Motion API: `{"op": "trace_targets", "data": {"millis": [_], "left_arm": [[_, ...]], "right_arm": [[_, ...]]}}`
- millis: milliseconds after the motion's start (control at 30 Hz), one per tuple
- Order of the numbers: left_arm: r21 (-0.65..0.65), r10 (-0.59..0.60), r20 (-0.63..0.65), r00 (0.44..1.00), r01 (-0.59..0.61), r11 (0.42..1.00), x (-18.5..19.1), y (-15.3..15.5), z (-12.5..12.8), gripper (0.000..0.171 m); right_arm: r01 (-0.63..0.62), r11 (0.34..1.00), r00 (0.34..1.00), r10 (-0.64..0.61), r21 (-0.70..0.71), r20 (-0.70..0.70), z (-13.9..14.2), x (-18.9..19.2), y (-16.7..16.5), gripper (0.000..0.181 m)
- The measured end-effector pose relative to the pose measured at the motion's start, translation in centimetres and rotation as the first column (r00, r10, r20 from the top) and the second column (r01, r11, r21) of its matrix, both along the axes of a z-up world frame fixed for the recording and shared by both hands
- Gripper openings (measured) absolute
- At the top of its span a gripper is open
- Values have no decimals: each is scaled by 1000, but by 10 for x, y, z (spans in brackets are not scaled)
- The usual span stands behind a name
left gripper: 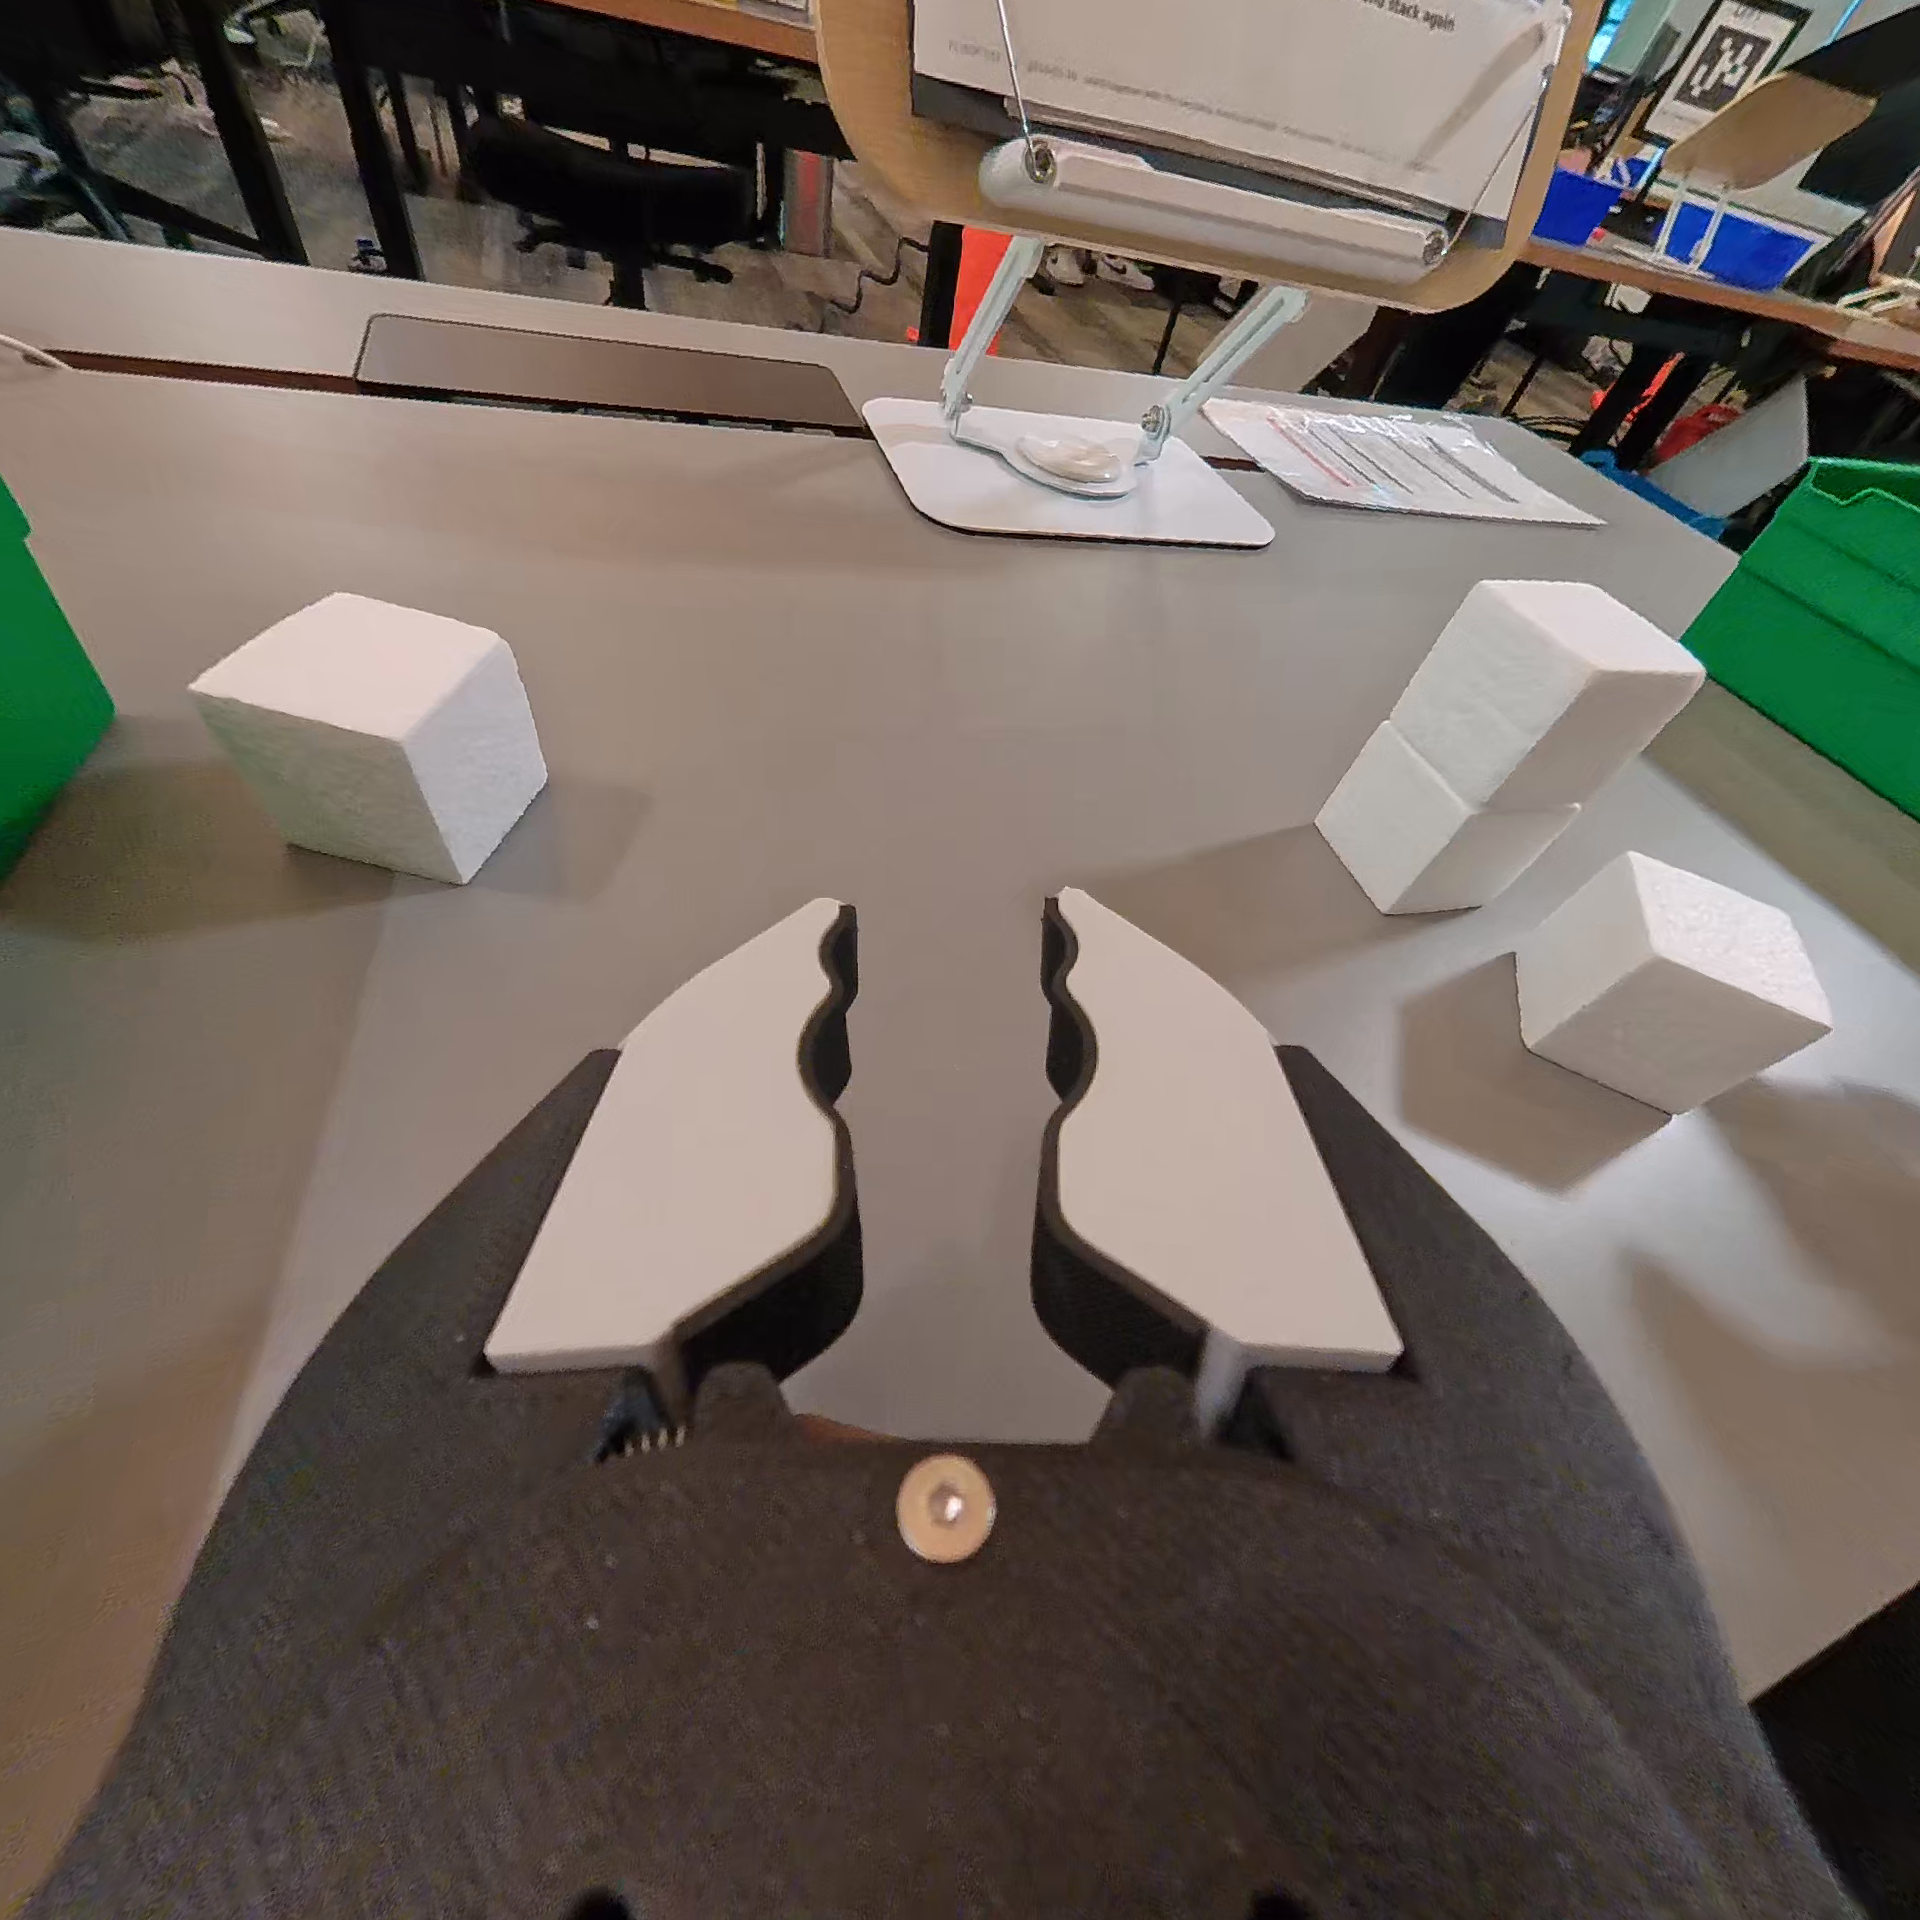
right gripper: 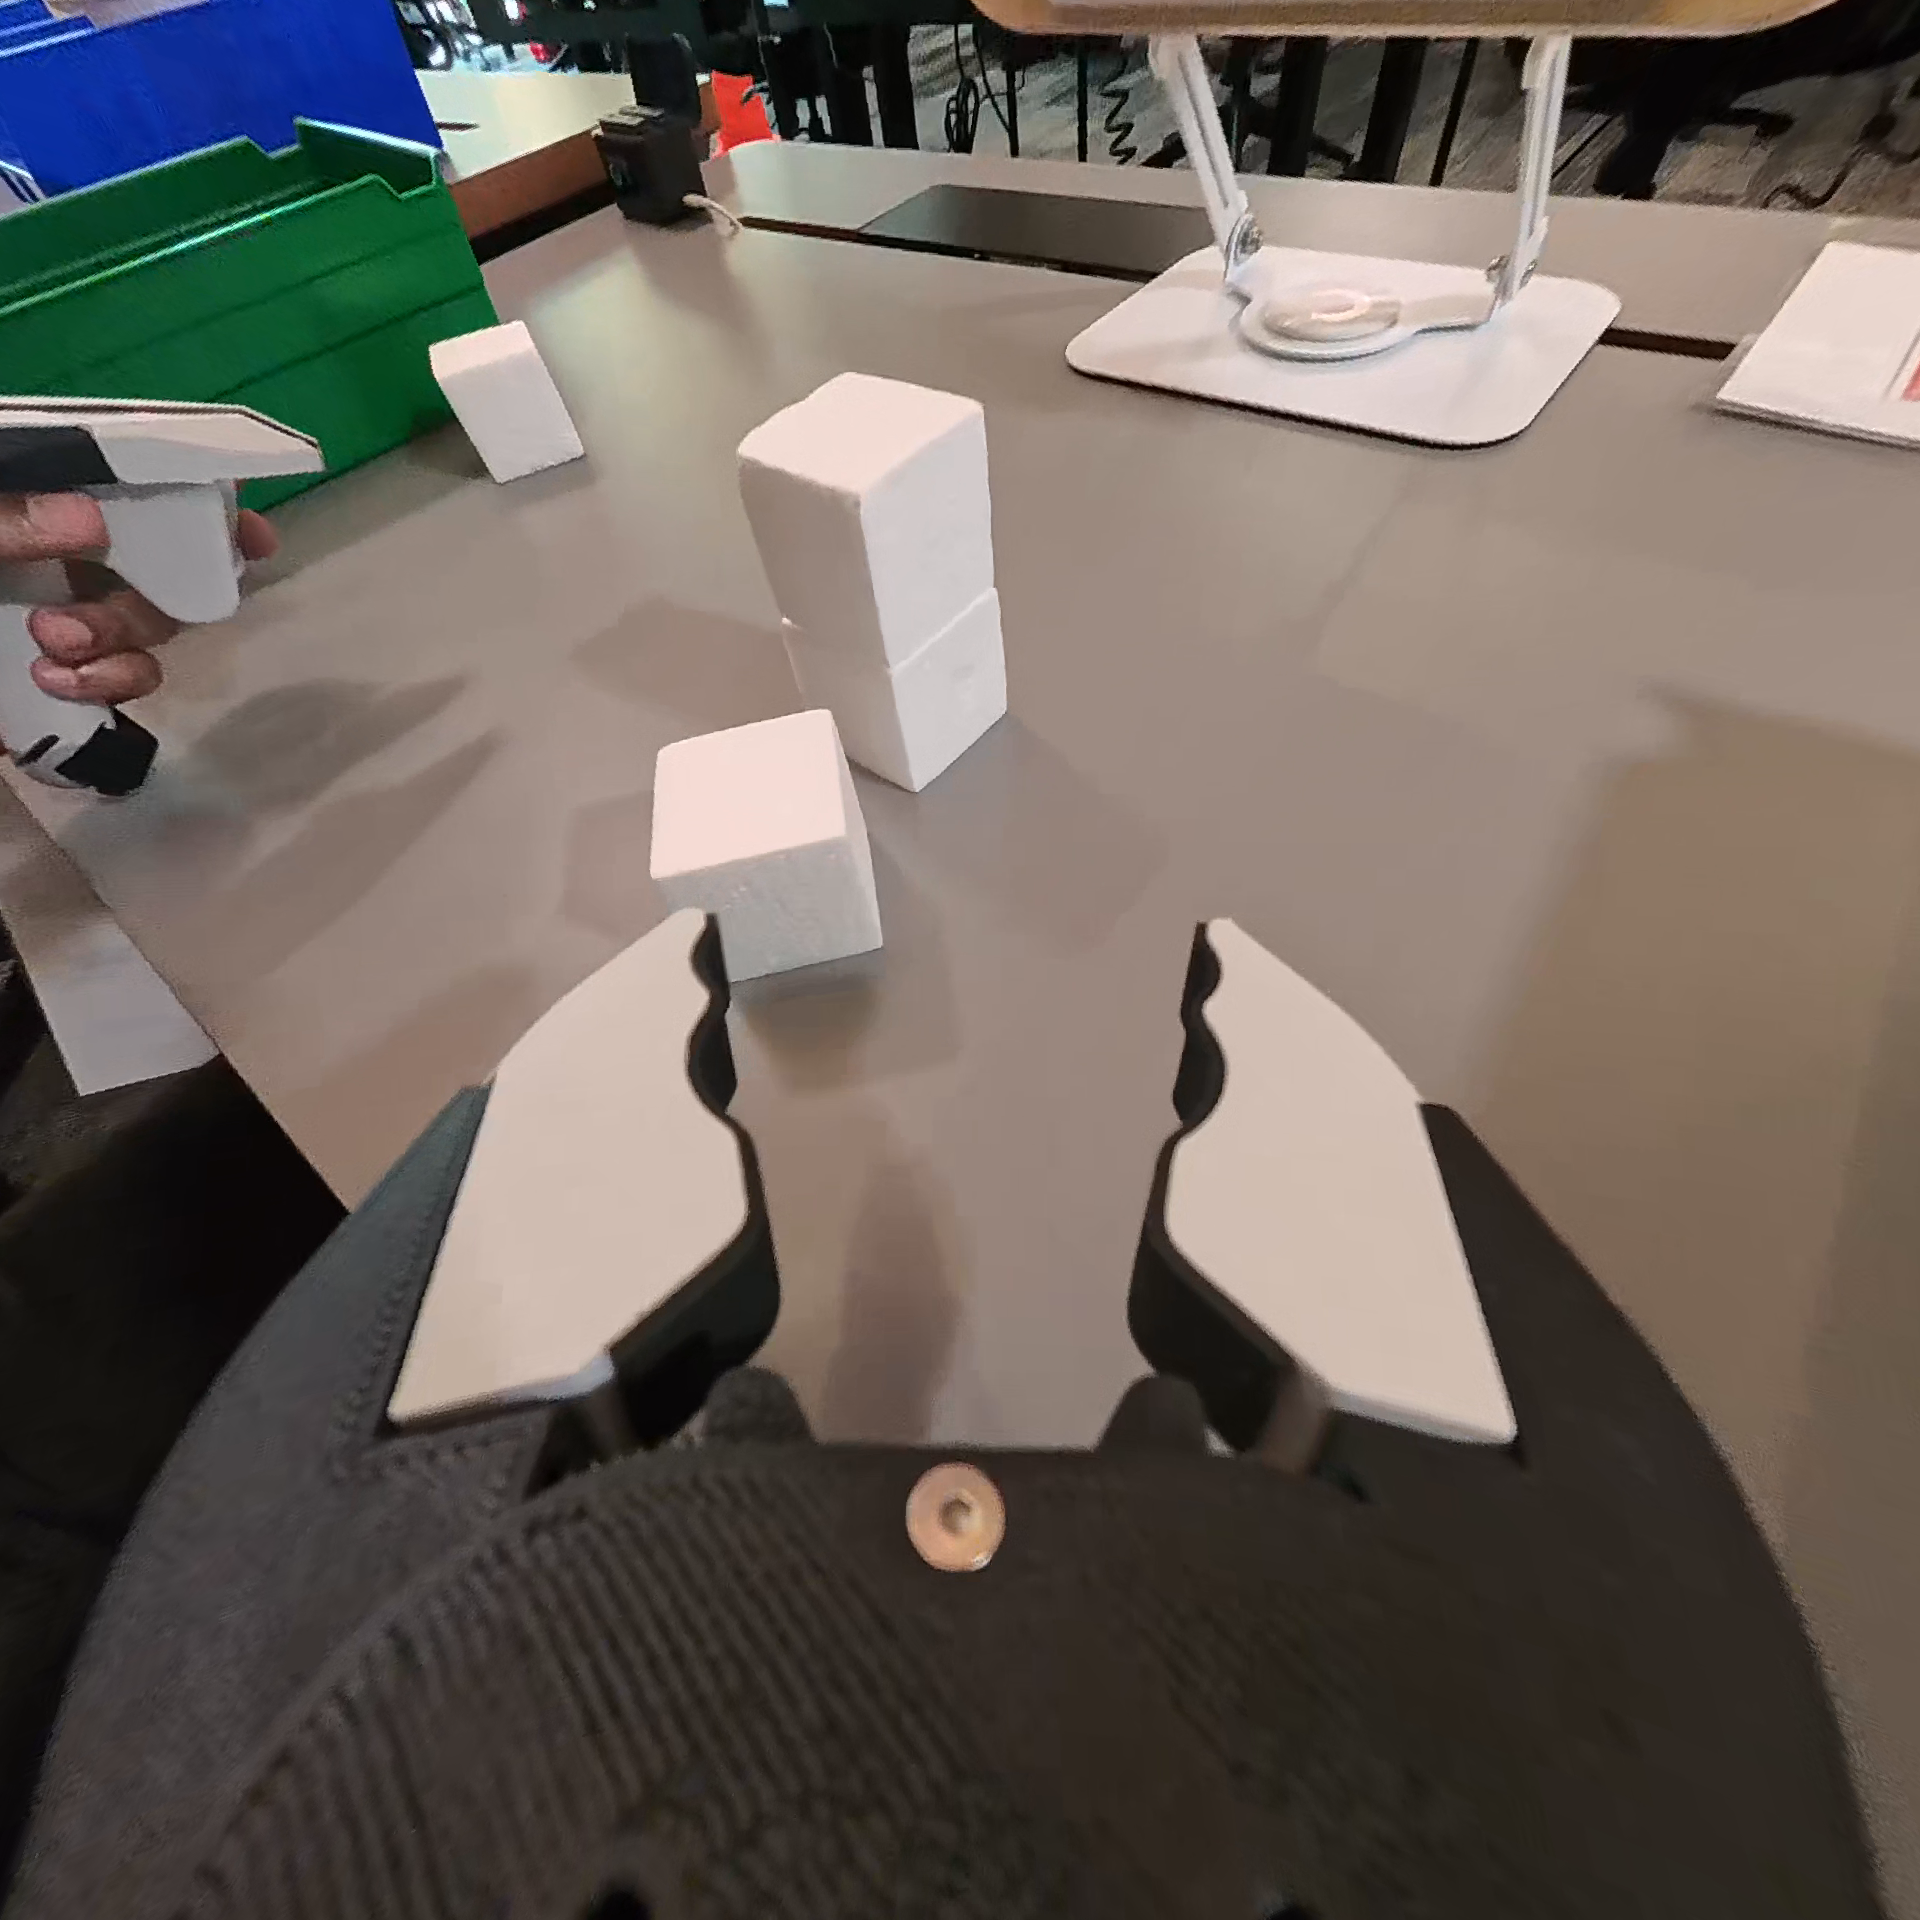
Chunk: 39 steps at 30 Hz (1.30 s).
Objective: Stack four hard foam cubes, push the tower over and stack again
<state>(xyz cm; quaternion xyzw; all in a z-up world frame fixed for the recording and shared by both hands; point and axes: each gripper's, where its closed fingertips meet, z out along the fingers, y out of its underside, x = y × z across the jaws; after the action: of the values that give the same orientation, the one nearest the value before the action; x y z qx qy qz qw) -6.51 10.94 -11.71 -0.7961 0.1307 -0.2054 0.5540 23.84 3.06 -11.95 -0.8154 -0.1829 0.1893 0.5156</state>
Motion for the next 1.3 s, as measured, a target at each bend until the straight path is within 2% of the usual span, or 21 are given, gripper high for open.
{"op": "trace_targets", "data": {"millis": [333,767,1033,1200,1300], "left_arm": [[17,-40,-67,997,41,999,13,-4,-6,38],[-20,-34,-15,999,34,999,9,-5,-9,43],[-26,-28,-12,1000,27,999,7,-4,-9,43],[-24,-29,-23,999,28,999,8,-4,-10,43],[-27,-29,-16,999,28,999,8,-4,-10,43]], "right_arm": [[-16,1000,999,15,12,35,-2,-6,-3,85],[-46,999,996,47,-2,79,-9,-16,-4,84],[-95,995,988,97,-30,120,-20,-35,-7,82],[-111,992,991,116,-67,72,-27,-60,-2,81],[-88,990,986,103,-113,132,-40,-63,1,83]]}}
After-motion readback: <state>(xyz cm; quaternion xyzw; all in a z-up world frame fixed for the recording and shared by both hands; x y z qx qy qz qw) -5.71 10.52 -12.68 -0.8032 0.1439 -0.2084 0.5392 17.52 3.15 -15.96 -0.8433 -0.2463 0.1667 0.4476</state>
